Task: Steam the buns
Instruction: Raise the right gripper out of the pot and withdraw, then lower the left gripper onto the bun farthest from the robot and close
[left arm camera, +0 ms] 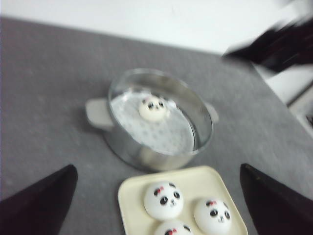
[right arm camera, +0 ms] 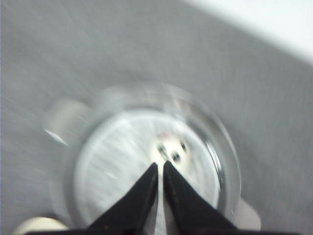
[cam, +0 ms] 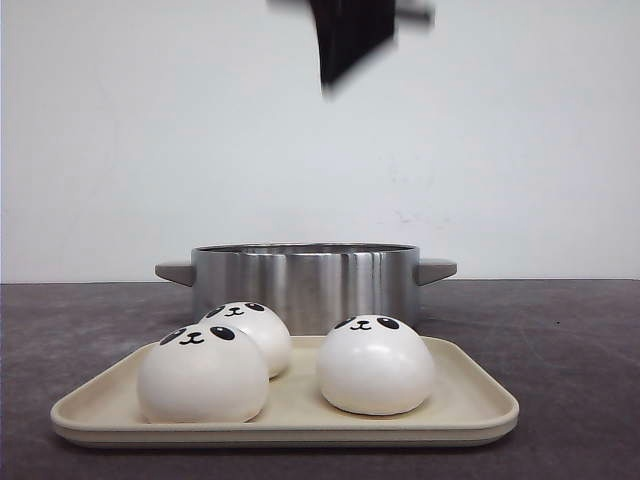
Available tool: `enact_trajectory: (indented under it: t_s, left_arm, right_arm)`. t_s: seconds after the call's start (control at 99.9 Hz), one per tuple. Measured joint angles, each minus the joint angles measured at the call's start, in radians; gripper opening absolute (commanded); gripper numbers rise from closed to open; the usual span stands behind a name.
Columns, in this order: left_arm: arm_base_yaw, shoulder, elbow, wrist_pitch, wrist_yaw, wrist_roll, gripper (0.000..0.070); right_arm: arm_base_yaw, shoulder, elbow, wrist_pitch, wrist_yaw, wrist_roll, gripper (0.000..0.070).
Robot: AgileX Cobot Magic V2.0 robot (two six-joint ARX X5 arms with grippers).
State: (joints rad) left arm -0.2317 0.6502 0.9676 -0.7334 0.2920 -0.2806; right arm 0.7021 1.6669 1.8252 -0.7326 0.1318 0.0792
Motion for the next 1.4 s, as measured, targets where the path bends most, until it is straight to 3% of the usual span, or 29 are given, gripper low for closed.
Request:
enact_trajectory:
  t_s: [0.27, 0.4, 0.46, 0.581, 0.731, 1.191, 1.401]
  left_arm:
    - [-0.18, 0.218, 0.0, 0.001, -0.005, -0.003, 0.0666]
    - [-0.284, 0.353, 0.0, 0.003, -0.002, -0.034, 0.0544]
    - [-0.307, 0.421, 0.0, 0.003, 0.0, -0.046, 0.0527]
    - [-0.323, 0.546, 0.002, 0.013, -0.006, -0.056, 0.0532]
    - [-0.346, 0.683, 0.039, 0.068, -0.031, -0.056, 0.0685]
    - [-0.386, 0.94, 0.068, 0.155, -0.036, -0.03, 0.0679]
    - [-0.397, 0.97, 0.071, 0.192, -0.12, -0.026, 0.0678]
  right_arm:
    - [0.148, -0.367, 0.002, -0.005, 0.04, 0.0, 0.0008]
    - [0.163, -0.467, 0.005, -0.011, 0.098, 0.002, 0.0008]
    - [0.164, -0.491, 0.005, -0.018, 0.11, 0.003, 0.0008]
    - [0.163, -0.513, 0.005, -0.053, 0.146, 0.003, 0.0008]
    - [0.163, -0.514, 0.005, -0.109, 0.184, 0.004, 0.0008]
    - [0.163, -0.515, 0.005, -0.123, 0.187, 0.057, 0.0008]
    - [0.163, -0.519, 0.005, -0.123, 0.186, 0.063, 0.0008]
